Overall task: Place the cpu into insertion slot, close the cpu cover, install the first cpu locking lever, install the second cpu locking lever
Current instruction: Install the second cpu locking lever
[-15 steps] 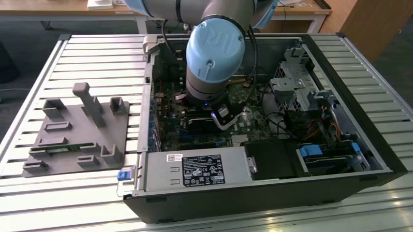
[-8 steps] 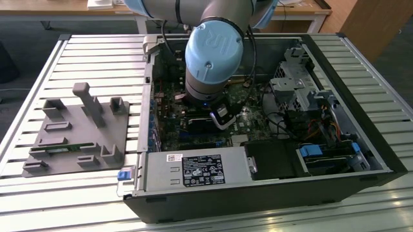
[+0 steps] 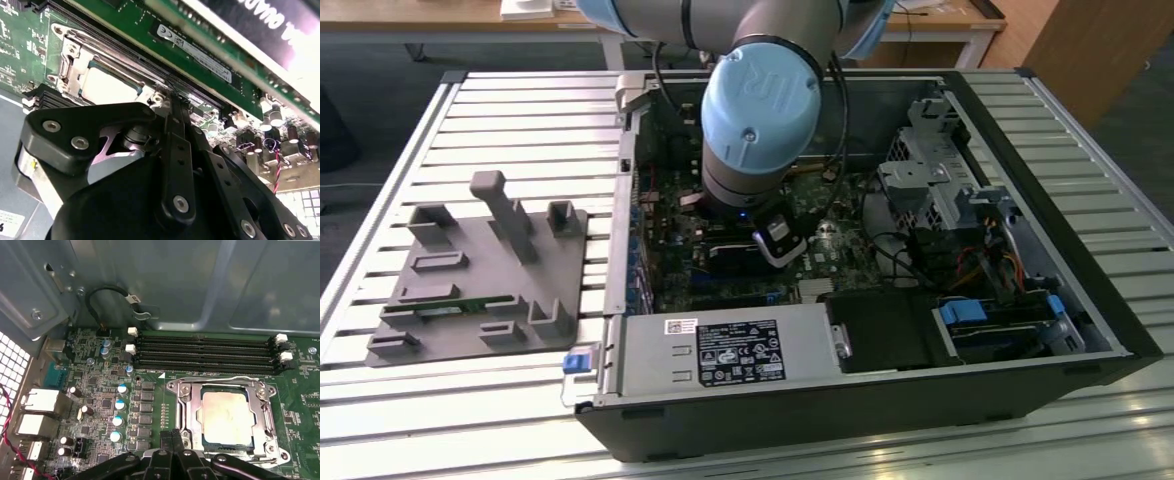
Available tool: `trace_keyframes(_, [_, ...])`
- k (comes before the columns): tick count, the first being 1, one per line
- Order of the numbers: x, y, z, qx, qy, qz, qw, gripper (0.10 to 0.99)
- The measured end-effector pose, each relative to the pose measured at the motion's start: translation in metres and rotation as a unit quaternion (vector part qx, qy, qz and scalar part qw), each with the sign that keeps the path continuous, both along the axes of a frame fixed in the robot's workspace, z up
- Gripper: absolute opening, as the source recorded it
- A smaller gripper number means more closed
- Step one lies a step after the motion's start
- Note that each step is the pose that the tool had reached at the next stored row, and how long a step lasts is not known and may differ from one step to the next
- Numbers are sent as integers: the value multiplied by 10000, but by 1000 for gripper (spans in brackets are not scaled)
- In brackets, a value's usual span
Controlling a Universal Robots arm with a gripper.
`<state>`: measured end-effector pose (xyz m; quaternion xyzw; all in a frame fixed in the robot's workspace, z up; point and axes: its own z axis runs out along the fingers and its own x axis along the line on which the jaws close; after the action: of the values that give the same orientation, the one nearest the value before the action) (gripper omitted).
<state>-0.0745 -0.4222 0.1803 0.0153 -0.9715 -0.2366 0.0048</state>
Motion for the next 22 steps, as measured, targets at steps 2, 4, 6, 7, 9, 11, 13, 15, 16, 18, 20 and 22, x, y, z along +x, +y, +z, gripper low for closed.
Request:
trace_keyframes(2, [0,-1,34,-2,1,0,10000,106])
trace_keyframes(4, [-1,-1,87,-2,1,0,10000,106])
trace_keyframes(6, [-1,-1,161,-3,2,0,10000,106])
trace_keyframes(7, [-2,0,192,-2,1,0,10000,106])
trace_keyframes(9, [-2,2,251,-2,1,0,10000,106])
trace_keyframes(11, [-2,7,314,-2,1,0,10000,106])
trace_keyframes(13, [-2,12,374,-2,1,0,10000,106])
trace_keyframes(15, [-3,15,432,-2,1,0,10000,106])
trace_keyframes(16, [-3,15,450,-2,1,0,10000,106])
trace_keyframes(18, [-3,15,492,-3,1,0,10000,106])
trace_keyframes(20, [-3,16,548,-2,1,0,10000,106])
trace_keyframes(22, [-3,16,596,-2,1,0,10000,106])
